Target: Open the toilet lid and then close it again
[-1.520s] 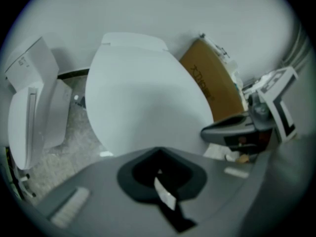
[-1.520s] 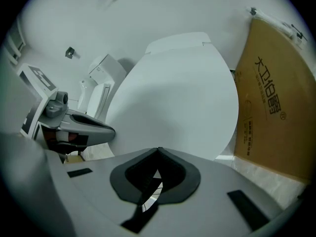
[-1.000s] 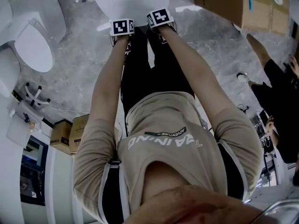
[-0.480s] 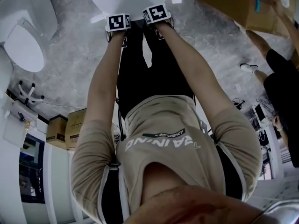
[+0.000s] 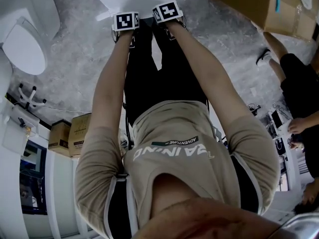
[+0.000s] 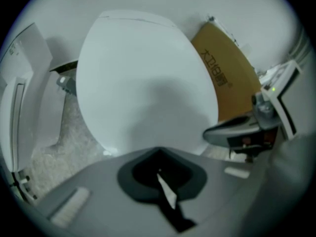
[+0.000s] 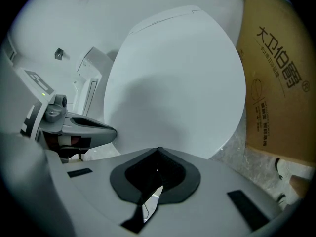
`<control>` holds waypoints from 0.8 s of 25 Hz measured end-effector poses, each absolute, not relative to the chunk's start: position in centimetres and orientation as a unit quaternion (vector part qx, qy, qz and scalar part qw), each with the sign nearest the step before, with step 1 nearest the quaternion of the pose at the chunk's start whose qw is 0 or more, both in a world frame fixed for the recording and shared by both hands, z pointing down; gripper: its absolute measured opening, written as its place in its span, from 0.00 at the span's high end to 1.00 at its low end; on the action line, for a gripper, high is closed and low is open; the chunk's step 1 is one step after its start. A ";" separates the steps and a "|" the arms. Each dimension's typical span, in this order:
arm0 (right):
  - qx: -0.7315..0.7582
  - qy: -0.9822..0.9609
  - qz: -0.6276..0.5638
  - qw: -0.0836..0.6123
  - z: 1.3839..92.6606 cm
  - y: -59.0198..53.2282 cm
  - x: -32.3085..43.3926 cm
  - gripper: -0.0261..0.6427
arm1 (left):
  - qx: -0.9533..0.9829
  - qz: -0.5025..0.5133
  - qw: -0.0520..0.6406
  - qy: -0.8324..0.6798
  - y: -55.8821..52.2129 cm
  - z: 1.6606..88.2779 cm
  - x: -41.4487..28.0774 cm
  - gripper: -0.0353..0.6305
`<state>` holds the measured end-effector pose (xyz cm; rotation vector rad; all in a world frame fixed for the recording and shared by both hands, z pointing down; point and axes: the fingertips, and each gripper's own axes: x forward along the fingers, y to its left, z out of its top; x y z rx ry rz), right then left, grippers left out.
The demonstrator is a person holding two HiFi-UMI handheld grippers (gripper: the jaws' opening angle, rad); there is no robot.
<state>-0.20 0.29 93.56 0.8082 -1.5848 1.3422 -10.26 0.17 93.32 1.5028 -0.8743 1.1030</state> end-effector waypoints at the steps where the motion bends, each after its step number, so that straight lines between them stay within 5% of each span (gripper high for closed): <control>1: 0.323 -0.638 0.542 0.441 93.4 0.4 -0.3 0.94 | 0.625 0.460 0.516 -0.364 0.3 93.2 -10.2 0.94; 20: 0.311 -0.715 0.442 0.443 80.9 -3.5 -1.6 0.94 | 0.651 0.392 0.505 -0.410 -2.5 80.6 -12.9 0.94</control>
